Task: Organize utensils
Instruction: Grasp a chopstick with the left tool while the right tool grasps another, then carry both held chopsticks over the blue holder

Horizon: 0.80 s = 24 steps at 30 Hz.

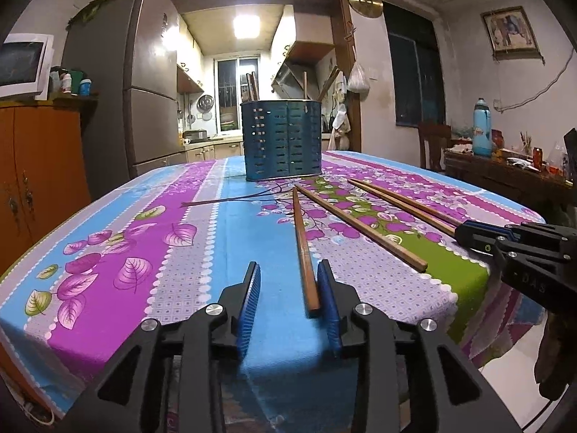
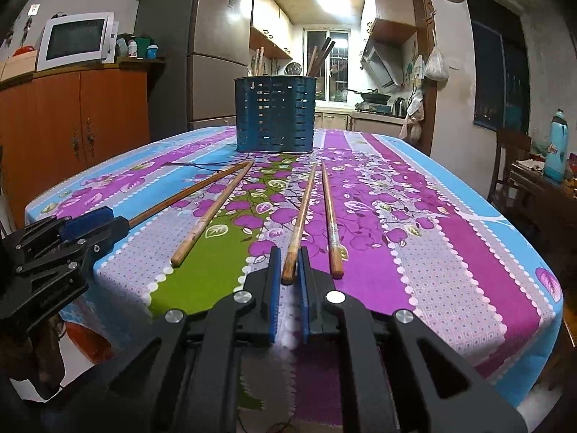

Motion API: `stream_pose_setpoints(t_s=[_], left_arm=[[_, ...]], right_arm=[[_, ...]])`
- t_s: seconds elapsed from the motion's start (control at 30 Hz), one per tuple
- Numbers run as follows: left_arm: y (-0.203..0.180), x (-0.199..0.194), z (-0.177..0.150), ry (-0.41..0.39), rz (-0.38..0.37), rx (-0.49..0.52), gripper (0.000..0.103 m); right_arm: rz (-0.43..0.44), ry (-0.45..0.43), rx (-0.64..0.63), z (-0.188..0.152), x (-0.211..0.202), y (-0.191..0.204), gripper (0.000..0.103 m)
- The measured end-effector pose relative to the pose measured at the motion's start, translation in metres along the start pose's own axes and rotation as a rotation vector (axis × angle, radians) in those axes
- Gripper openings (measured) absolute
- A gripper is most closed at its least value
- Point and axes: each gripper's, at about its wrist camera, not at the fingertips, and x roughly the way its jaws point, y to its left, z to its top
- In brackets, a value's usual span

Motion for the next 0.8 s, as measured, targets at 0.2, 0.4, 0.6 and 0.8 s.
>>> stream_pose_setpoints(t_s=[0.2,0.4,0.6,0.8], left_arm=[[-0.003,-0.004,-0.001,-0.001,-0.004,0.012,0.028],[-0.009,-0.006,0.000,0.009,-0.016,0.026,0.008],[-0.008,-0.016,0.013,-0.002,-0.013,0.022,0.007],[-0.005,-0.044,0.060,-0.080,0.007,0.016,0.007]], right_arm=[[-0.004,-0.011,0.012,-0.001,0.000,0.000,0.007],[0.007,-0.019,0.035,-0.001,-0.001,-0.003,0.006],[0.013,-0.069,0.008,0.013,-0.023,-0.002,0.006],[0.010,-0.167,-0.032,0.052,-0.058,-0.002,0.005]])
